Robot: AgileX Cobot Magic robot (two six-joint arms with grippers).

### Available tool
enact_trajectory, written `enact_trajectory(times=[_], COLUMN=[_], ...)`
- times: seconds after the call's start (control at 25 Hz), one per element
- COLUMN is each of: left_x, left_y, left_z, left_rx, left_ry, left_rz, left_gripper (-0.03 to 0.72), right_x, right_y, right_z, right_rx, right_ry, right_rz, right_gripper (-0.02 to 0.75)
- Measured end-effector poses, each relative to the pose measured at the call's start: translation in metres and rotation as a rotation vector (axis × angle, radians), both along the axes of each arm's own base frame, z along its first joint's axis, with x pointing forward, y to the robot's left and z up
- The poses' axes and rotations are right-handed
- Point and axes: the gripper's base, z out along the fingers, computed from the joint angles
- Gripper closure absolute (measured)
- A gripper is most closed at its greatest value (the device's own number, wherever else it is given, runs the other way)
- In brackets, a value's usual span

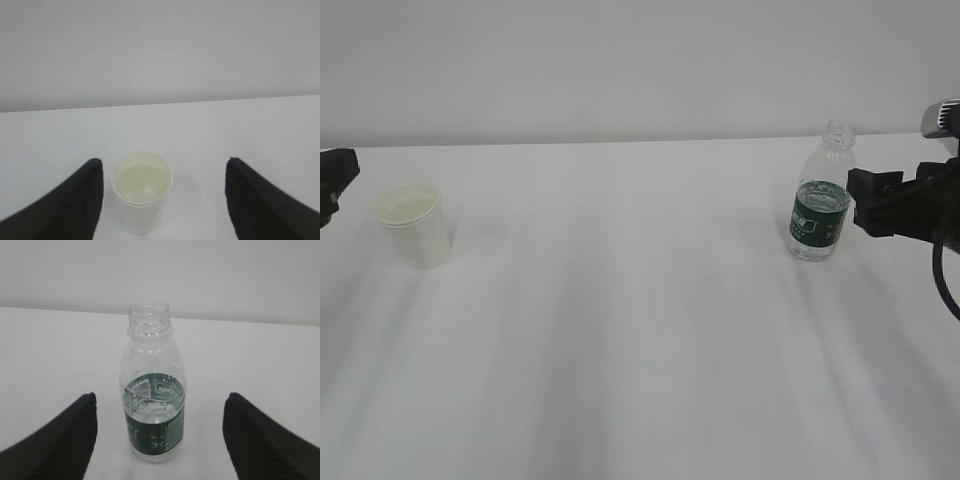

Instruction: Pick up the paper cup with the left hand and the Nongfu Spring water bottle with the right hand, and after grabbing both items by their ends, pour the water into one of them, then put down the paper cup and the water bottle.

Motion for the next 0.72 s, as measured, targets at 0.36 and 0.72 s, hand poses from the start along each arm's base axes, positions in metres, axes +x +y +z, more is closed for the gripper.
enact_trajectory(times=[0.36,0.72], left_x=[-0.019,-0.038], left_y=[0.002,0.003], left_z=[0.018,0.027], left_rx=[-0.021,-0.026], left_ry=[0.007,0.052], left_rz=[-0.011,-0.032], left_gripper=[0.149,0.152], right_x=[-0.012,-0.024], right_y=[-0.001,-0.002], right_z=[0.014,0.028], right_rx=[0.003,0.006], right_ry=[0.043,0.067], right_rz=[0.007,0.014], right_gripper=[0.145,0.144])
